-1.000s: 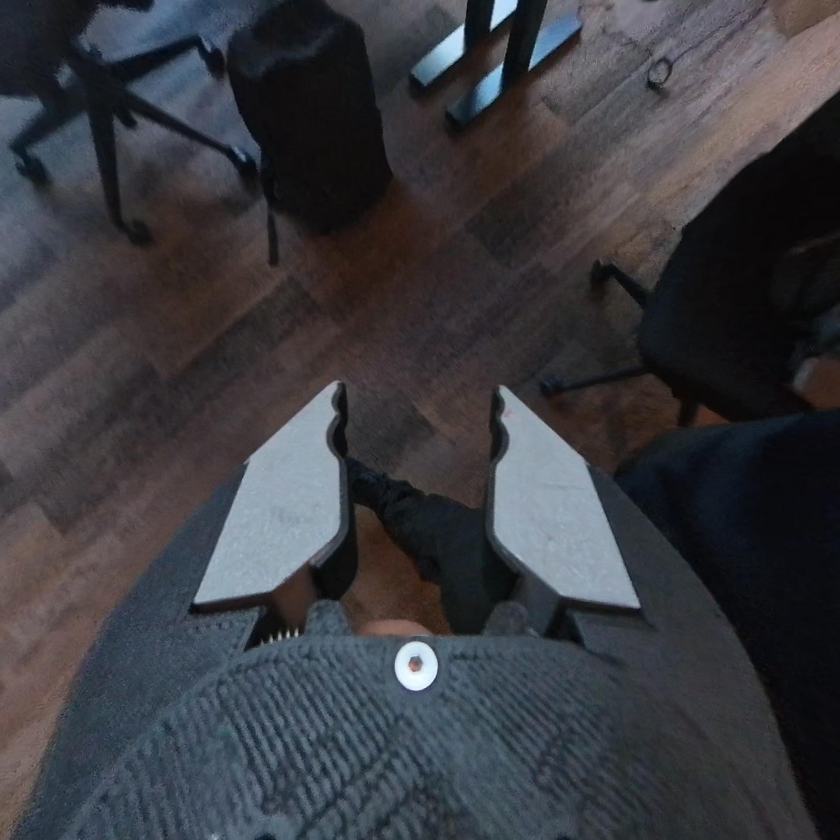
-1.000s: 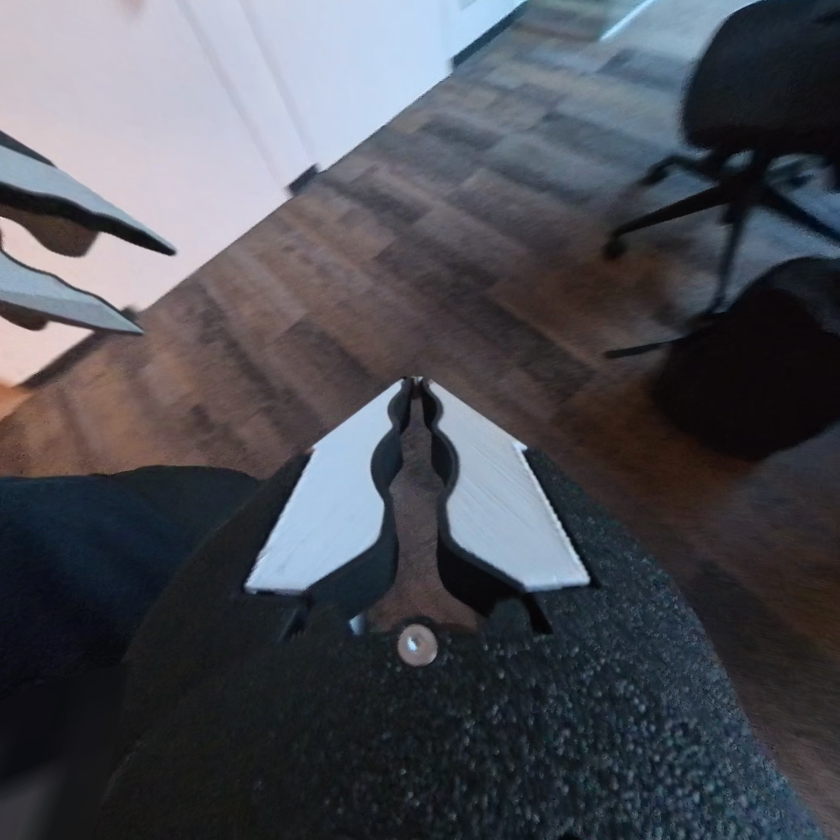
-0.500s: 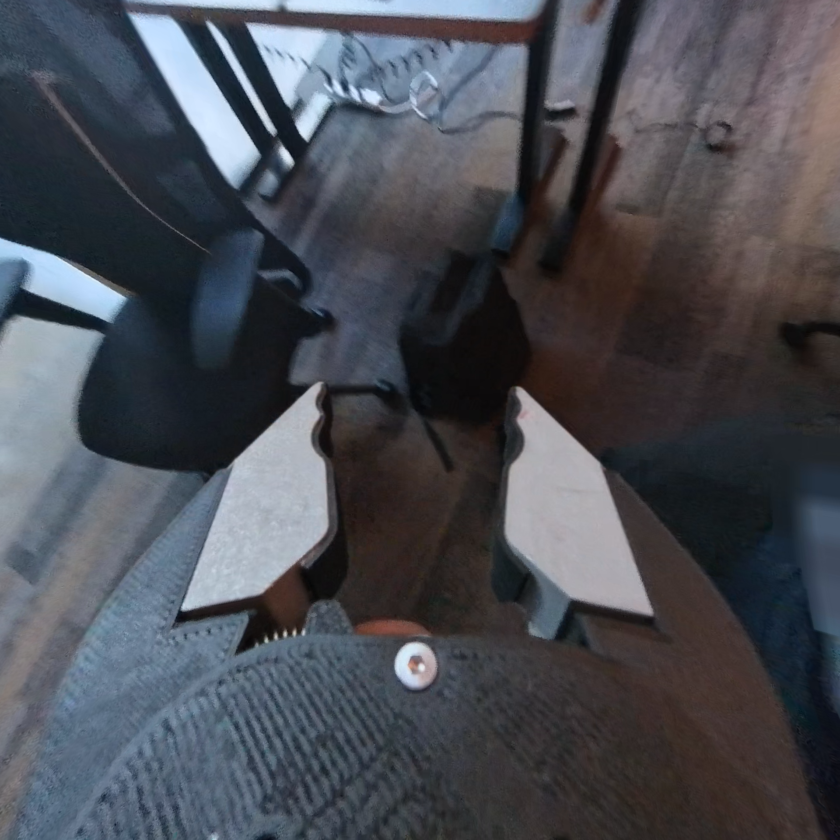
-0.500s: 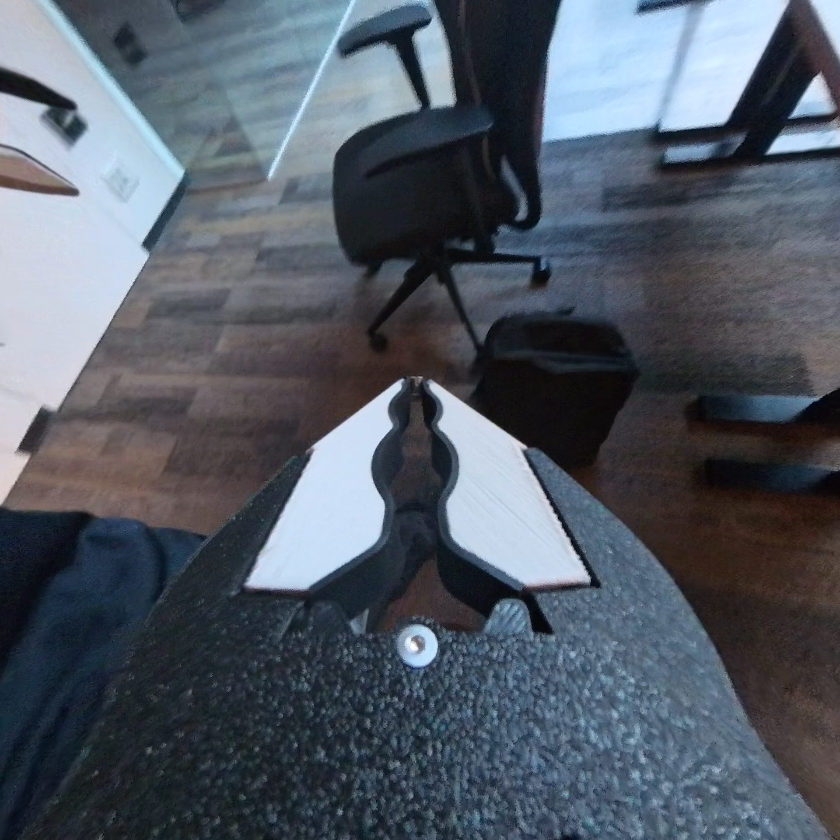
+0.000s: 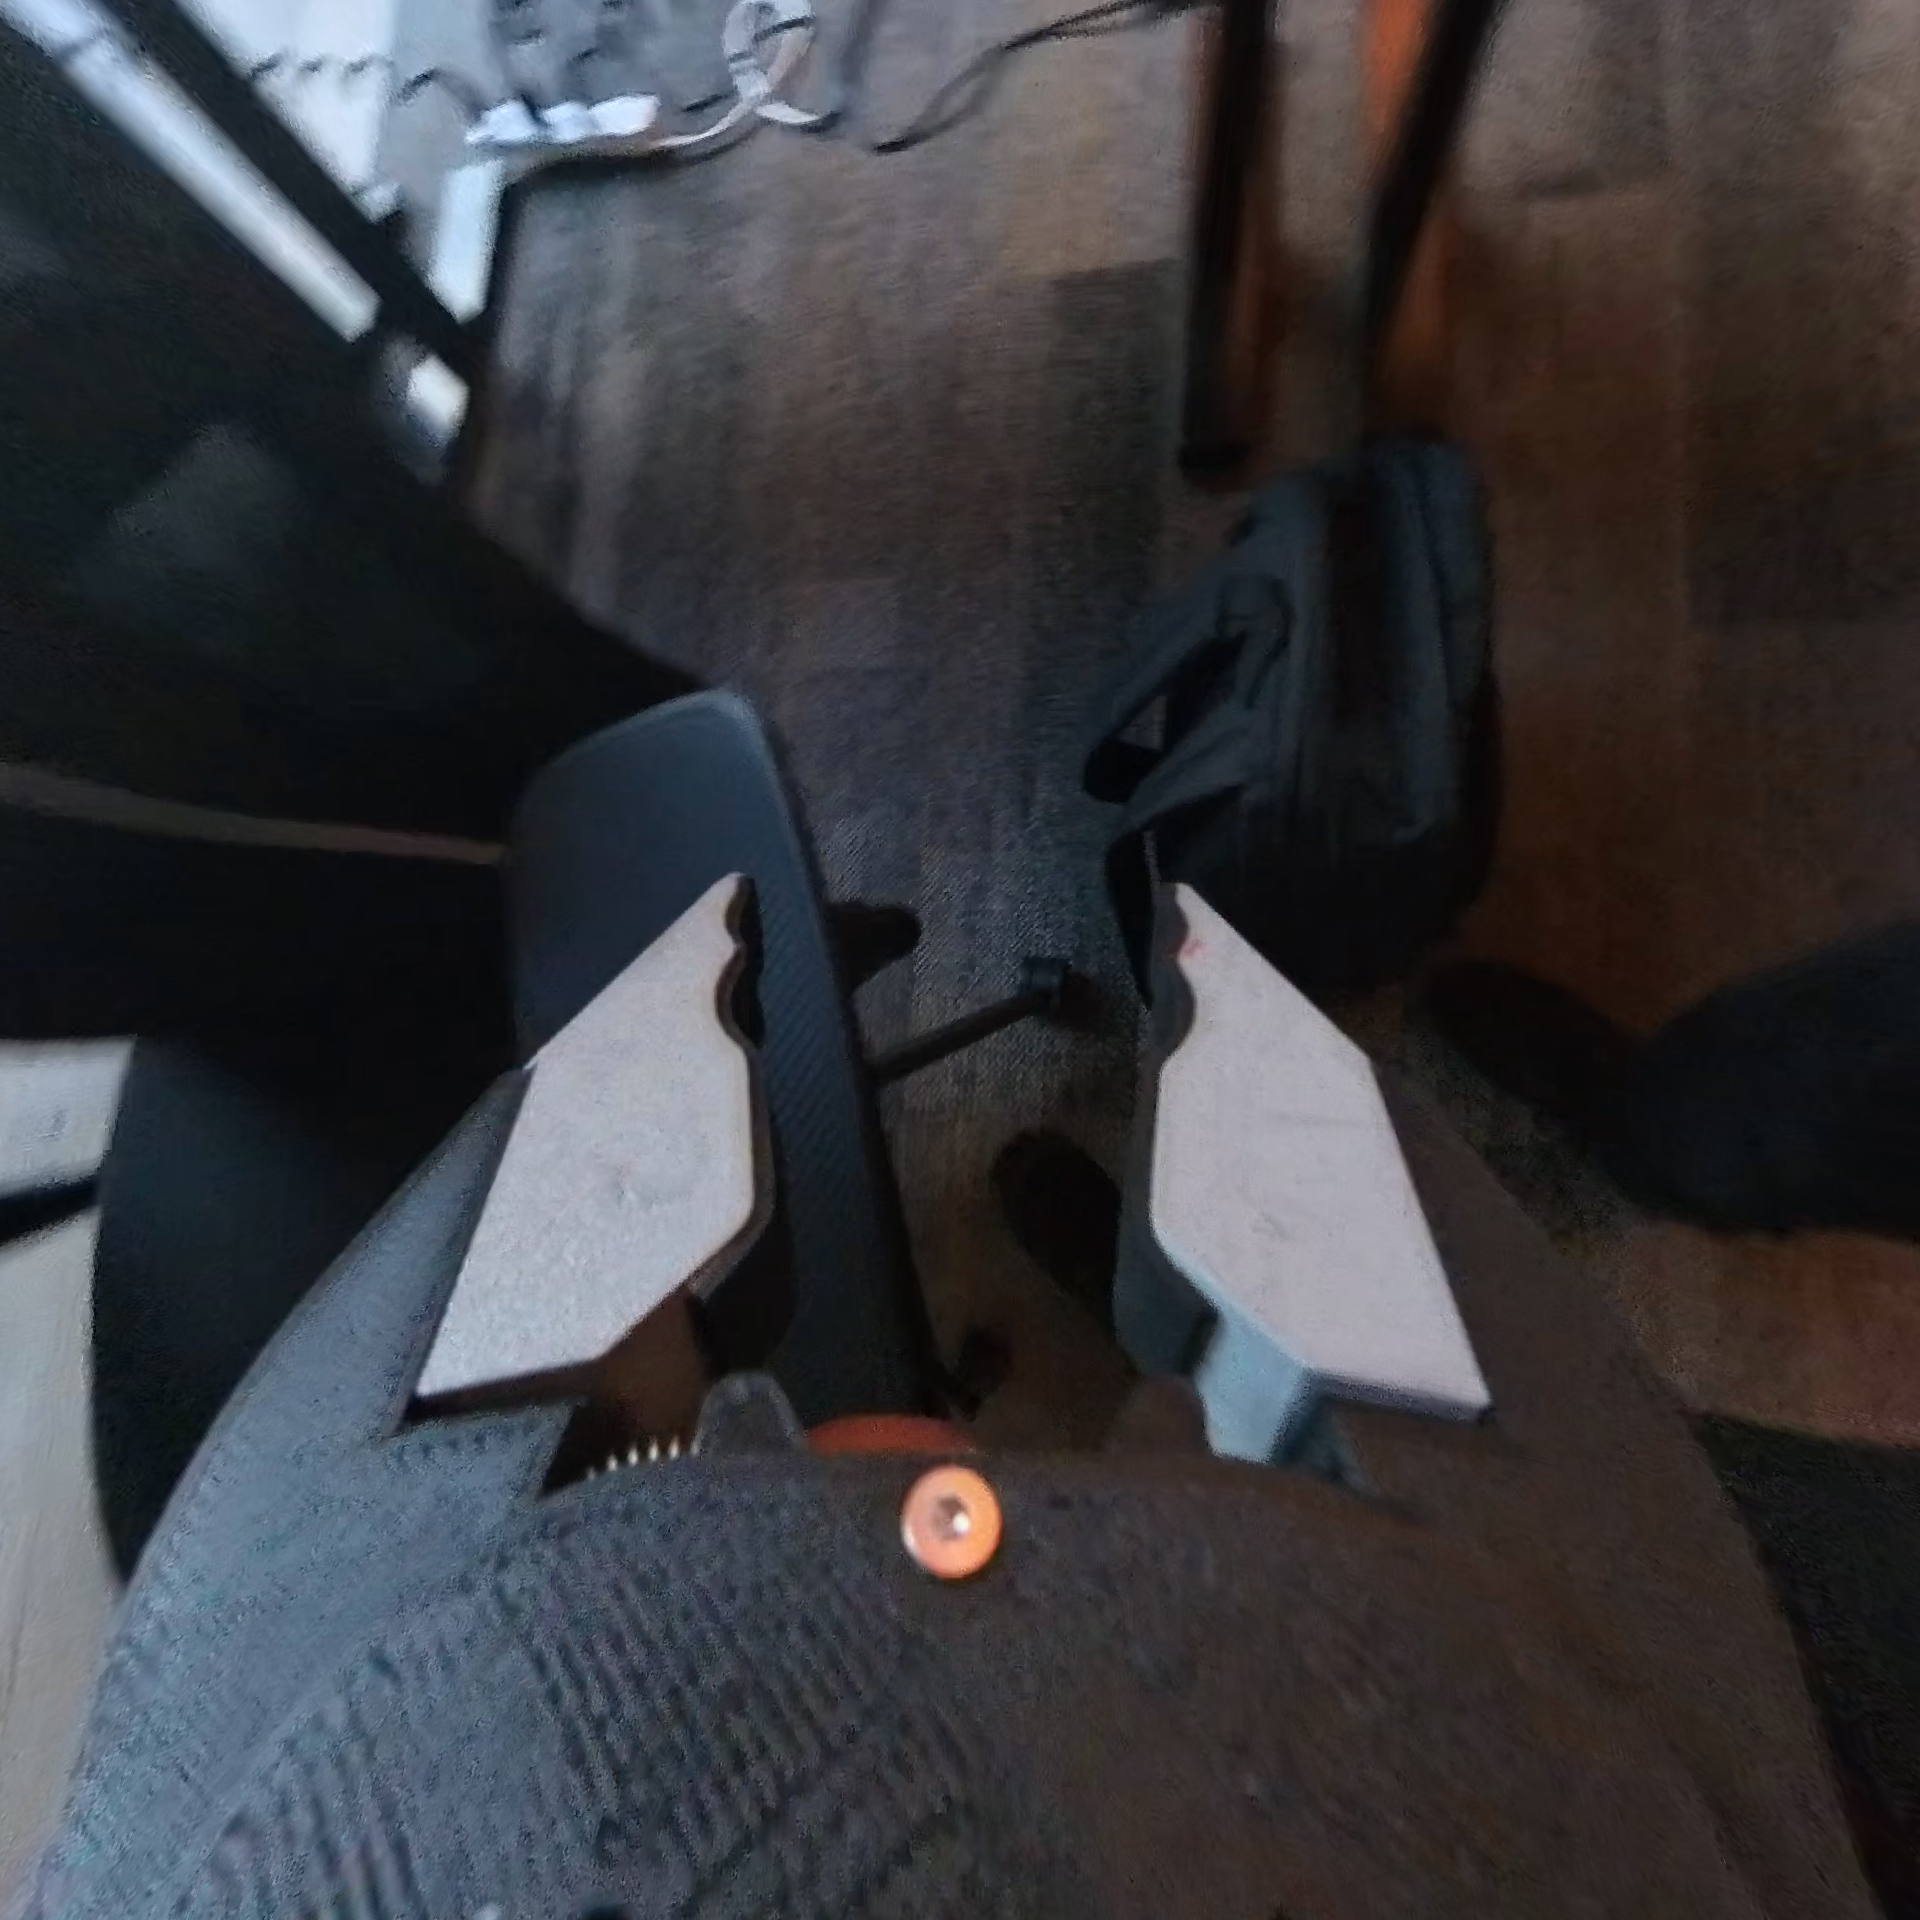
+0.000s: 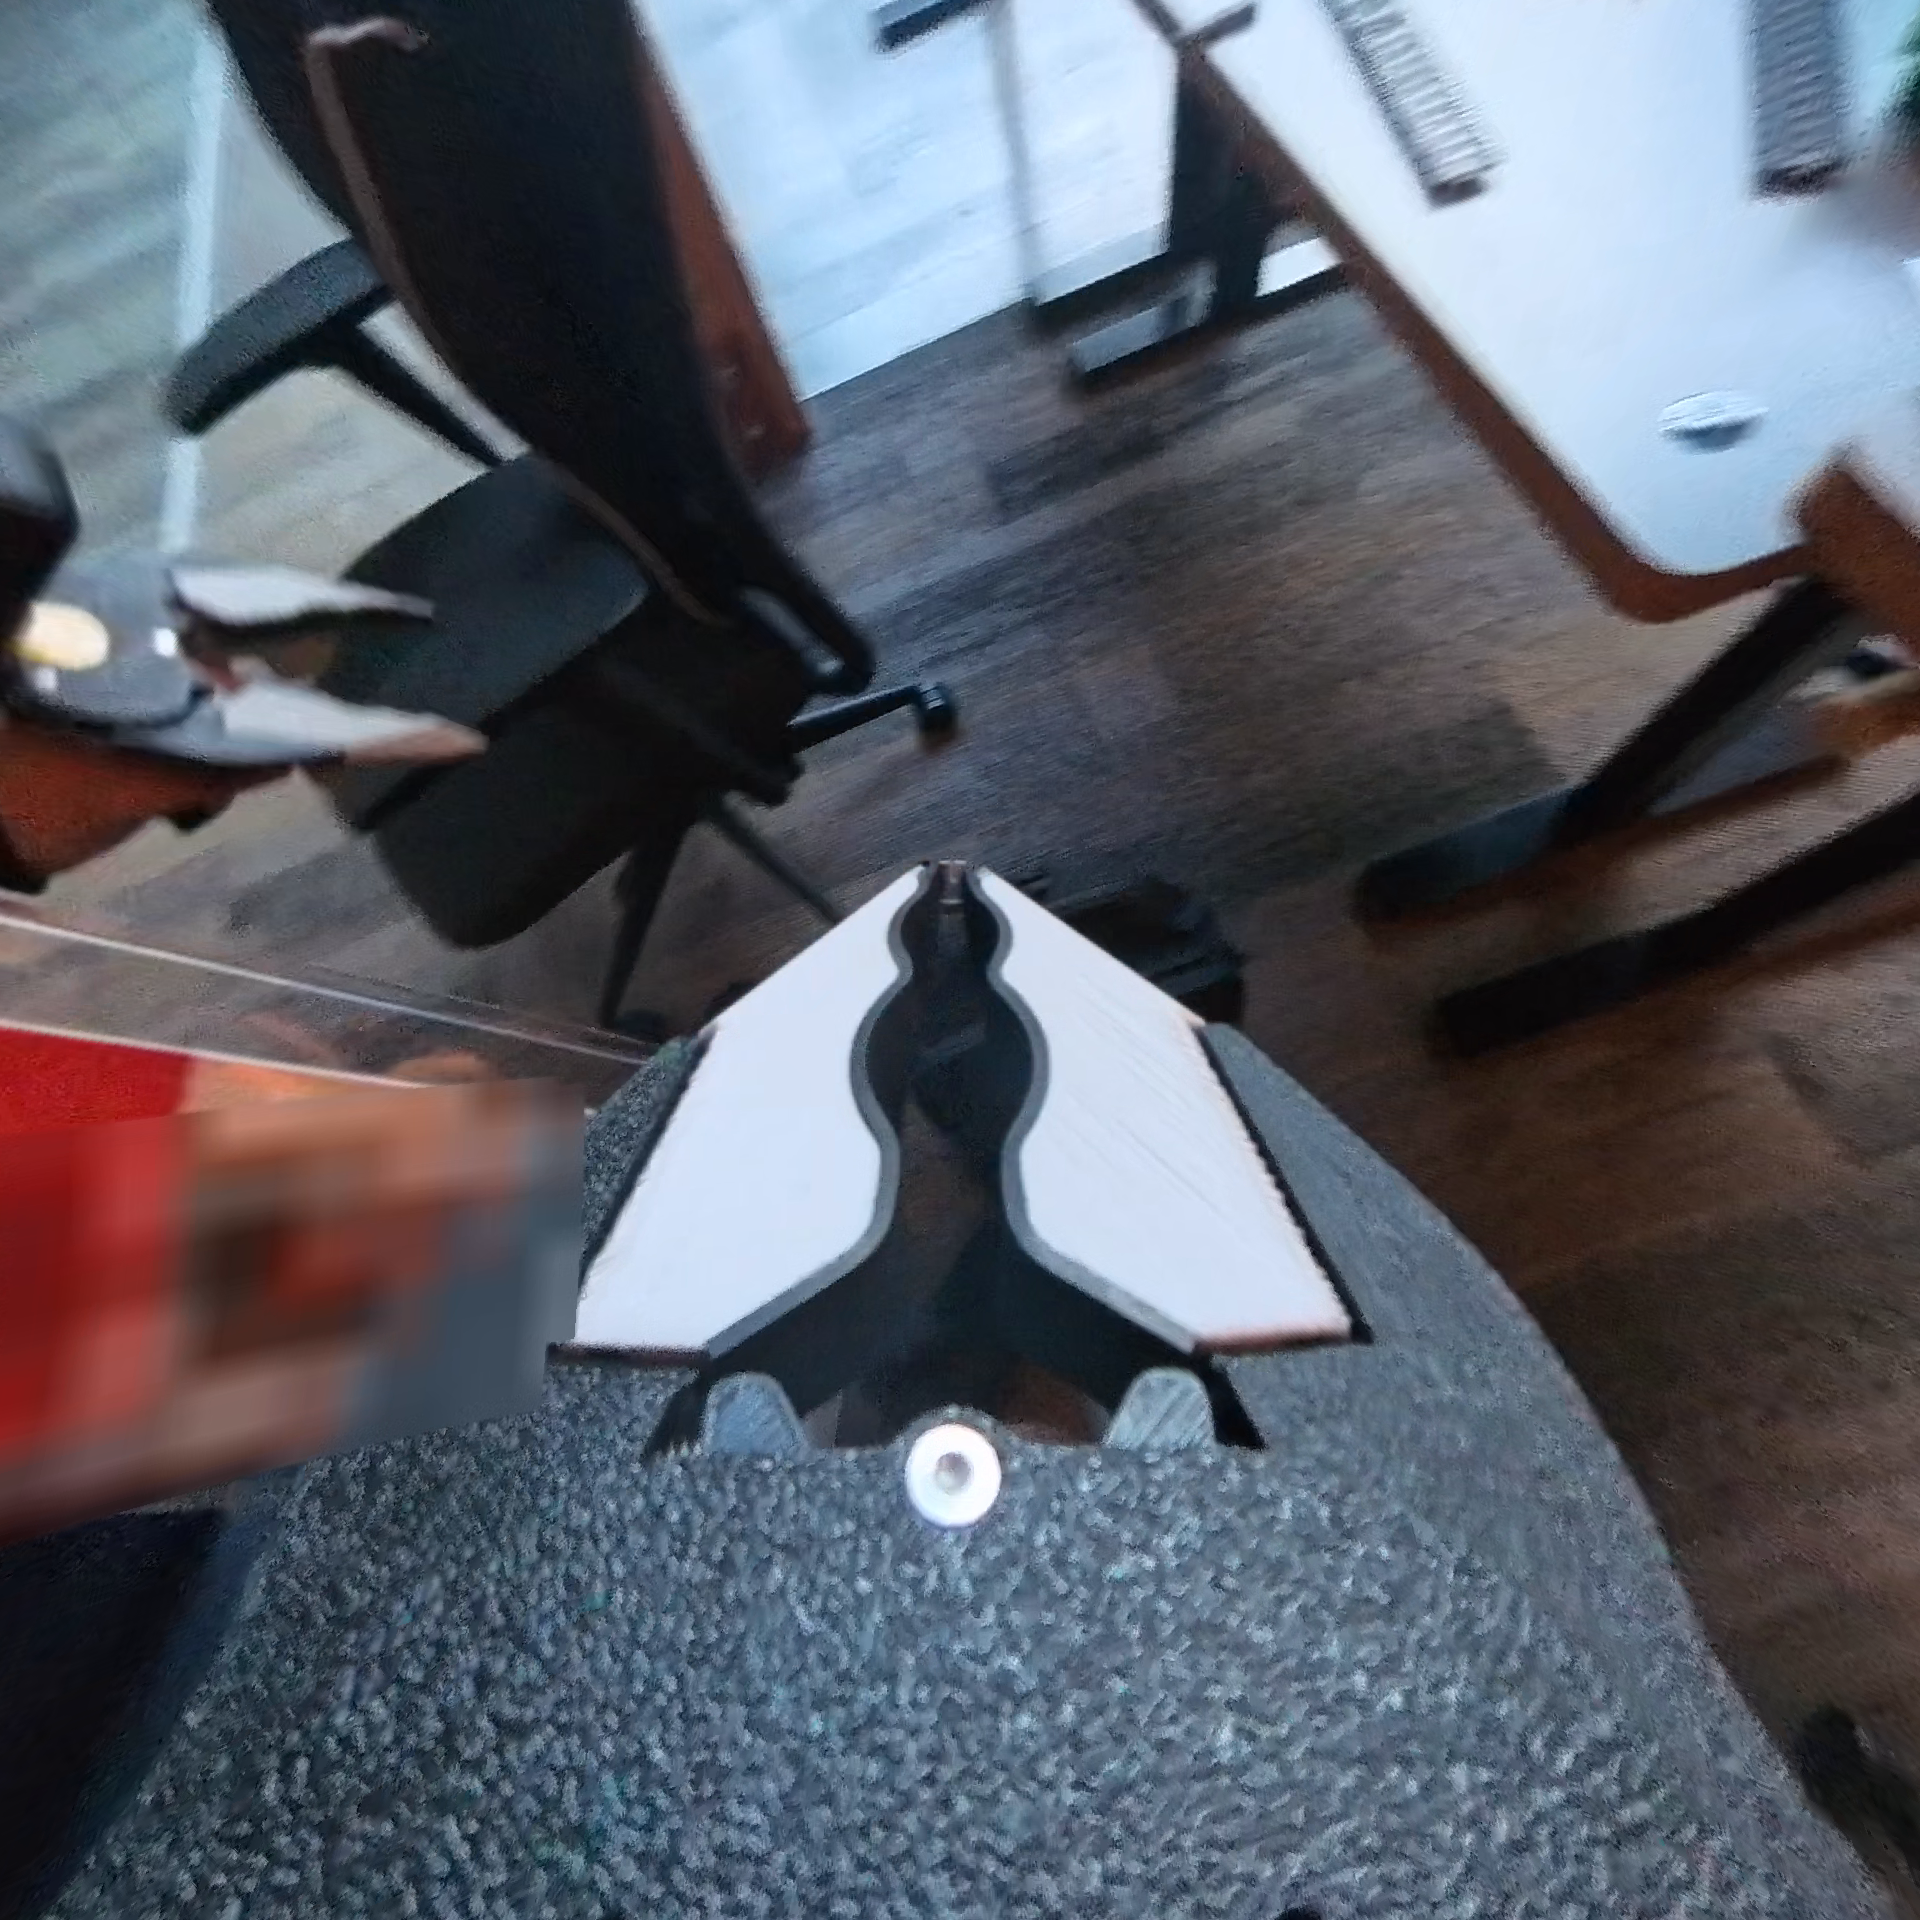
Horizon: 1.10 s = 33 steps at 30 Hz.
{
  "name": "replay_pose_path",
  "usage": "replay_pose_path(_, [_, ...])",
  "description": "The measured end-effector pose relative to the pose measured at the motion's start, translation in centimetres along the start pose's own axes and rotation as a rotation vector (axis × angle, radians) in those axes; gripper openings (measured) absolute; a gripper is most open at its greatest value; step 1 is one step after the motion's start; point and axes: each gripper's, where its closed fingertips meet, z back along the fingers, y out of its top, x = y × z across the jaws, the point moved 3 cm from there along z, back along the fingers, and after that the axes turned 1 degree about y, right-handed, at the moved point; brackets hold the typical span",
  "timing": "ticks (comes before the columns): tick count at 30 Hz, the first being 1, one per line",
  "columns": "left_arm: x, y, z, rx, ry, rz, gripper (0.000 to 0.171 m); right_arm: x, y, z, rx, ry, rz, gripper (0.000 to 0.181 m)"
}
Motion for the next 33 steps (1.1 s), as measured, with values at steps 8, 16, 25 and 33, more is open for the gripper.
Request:
replay_pose_path(8, [5.9,-0.4,-4.8,0.169,-0.662,-0.265,0.003,-6.7,1.3,-2.5,-0.11,-0.357,-0.208,0.001])
replay_pose_path(16, [3.3,7.2,-11.0,0.178,-0.742,-0.126,0.009,-11.9,4.8,-7.3,-0.122,-0.369,-0.281,0.001])
replay_pose_path(25, [-3.1,11.8,-21.8,-0.098,-0.704,-0.184,0.033,-13.0,1.1,-3.2,0.014,-0.486,-0.405,0.001])
replay_pose_path(33, [-15.7,13.6,-30.0,-0.178,-0.446,-0.145,0.047,-8.4,-2.0,-2.4,-0.009,-0.516,-0.486,0.001])
